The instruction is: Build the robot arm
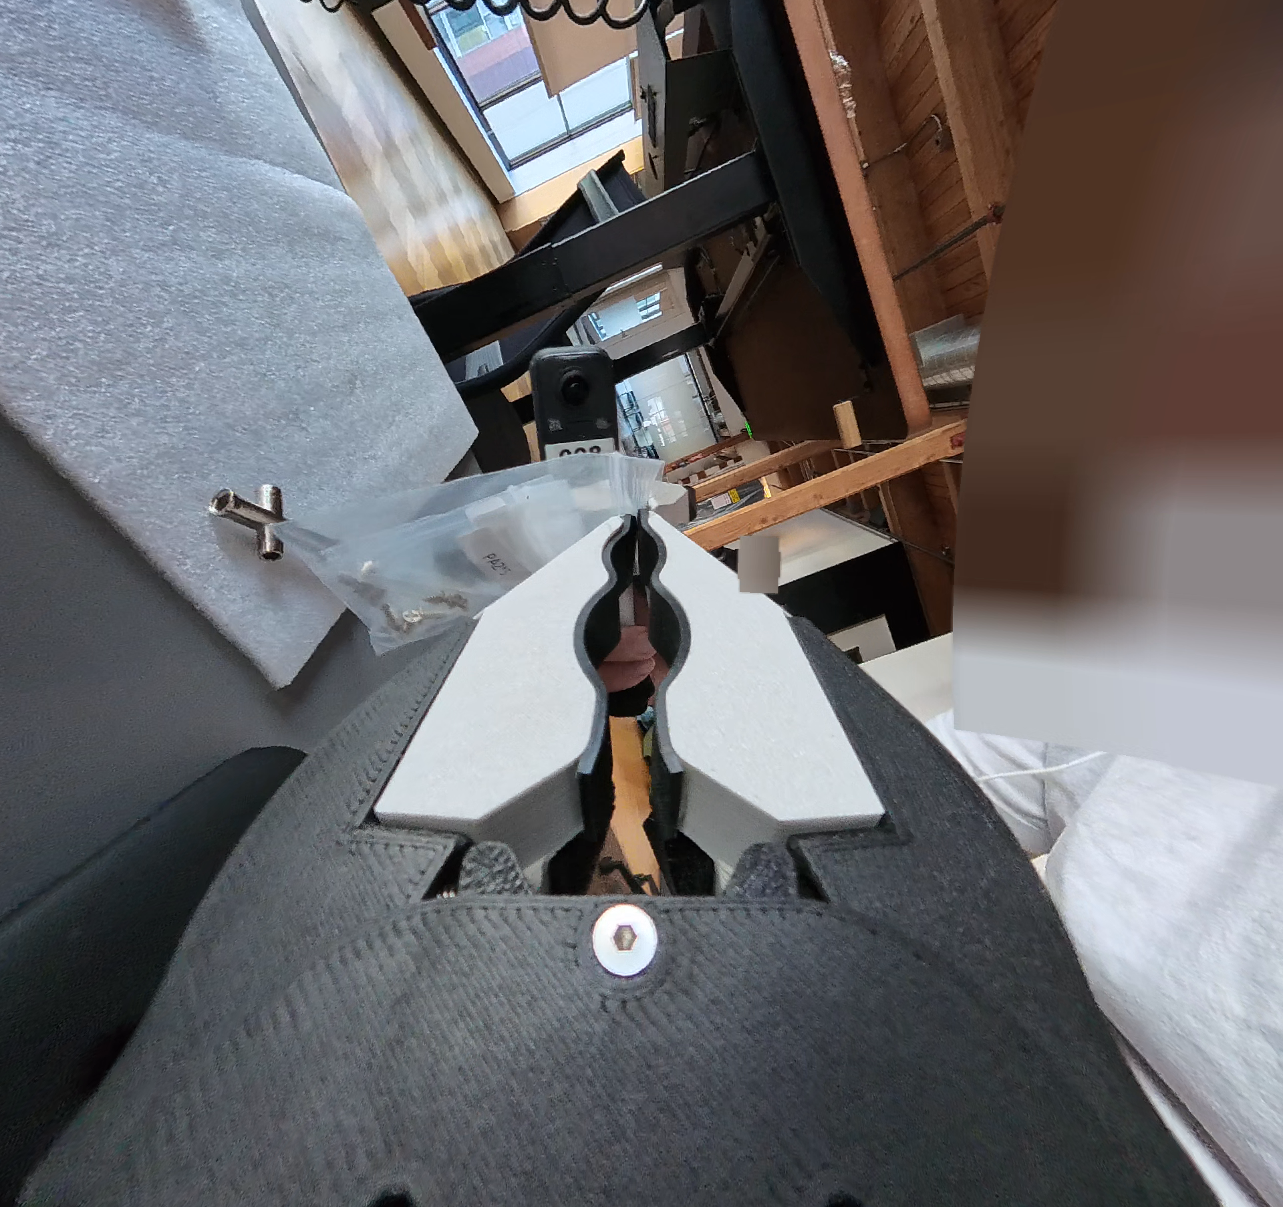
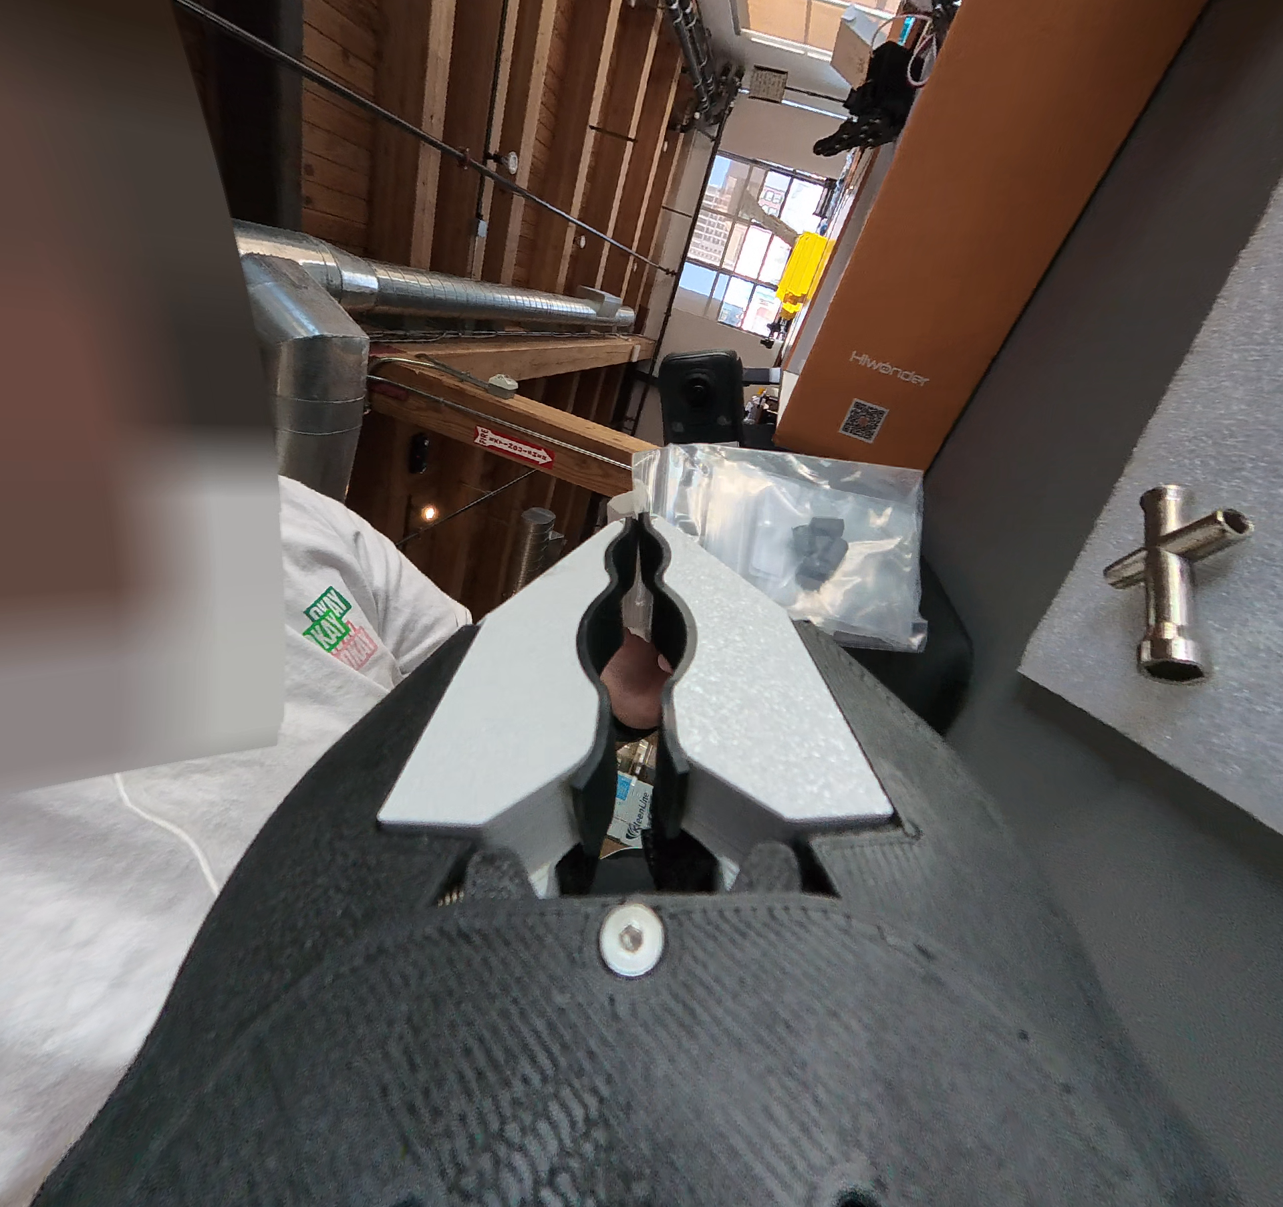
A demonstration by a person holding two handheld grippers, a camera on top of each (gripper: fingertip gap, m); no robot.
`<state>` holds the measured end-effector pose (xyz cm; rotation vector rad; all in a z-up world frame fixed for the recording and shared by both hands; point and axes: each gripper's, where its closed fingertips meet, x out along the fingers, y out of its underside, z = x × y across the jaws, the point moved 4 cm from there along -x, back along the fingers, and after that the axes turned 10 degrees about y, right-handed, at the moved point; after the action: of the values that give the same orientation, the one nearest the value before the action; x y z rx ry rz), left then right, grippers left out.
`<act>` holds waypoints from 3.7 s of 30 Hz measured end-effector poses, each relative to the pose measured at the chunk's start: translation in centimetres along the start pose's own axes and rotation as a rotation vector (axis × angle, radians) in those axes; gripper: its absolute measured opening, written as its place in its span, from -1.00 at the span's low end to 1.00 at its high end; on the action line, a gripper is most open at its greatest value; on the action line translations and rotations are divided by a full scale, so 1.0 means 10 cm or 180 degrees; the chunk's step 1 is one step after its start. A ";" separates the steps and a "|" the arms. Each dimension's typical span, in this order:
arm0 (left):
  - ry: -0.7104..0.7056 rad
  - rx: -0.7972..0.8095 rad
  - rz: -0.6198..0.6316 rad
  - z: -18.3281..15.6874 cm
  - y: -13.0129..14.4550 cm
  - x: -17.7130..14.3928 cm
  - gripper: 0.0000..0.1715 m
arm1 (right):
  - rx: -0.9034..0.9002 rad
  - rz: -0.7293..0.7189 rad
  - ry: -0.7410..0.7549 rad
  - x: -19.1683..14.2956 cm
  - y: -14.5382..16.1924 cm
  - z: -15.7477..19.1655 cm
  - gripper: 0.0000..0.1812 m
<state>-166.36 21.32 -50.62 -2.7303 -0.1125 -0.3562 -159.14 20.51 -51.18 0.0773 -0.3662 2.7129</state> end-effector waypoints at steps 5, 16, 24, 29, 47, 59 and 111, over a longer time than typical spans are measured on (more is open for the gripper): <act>-0.0250 0.0096 0.0254 0.06 0.05 0.02 -1.00 | 0.0140 -0.0177 -0.0057 -0.05 -0.08 0.02 -1.00; -0.0343 0.0205 0.0415 0.08 0.11 0.07 -1.00 | -0.0291 0.0192 0.0529 -0.07 -0.05 0.02 -0.93; -0.0324 0.0271 0.0503 0.06 0.13 0.08 -1.00 | -0.0327 0.0314 0.0608 -0.11 0.00 -0.02 -1.00; -0.0372 0.0279 0.0589 0.08 0.17 0.06 -1.00 | -0.0413 0.0375 0.0811 -0.13 0.02 -0.07 -1.00; -0.0378 0.0251 0.0733 0.13 0.25 0.04 -1.00 | -0.0514 0.0628 0.0990 -0.15 0.12 -0.13 -1.00; -0.0024 0.0306 0.0762 0.02 0.27 0.09 -1.00 | 0.0002 0.0619 0.0461 -0.20 0.20 -0.09 -1.00; -0.1182 0.0117 0.1025 0.28 0.28 0.00 -0.93 | -0.0263 0.0030 0.1415 -0.07 0.19 -0.31 -1.00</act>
<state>-165.40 19.85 -54.13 -2.6855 0.2179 0.2409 -159.27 19.35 -54.68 -0.5412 -0.3412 2.6199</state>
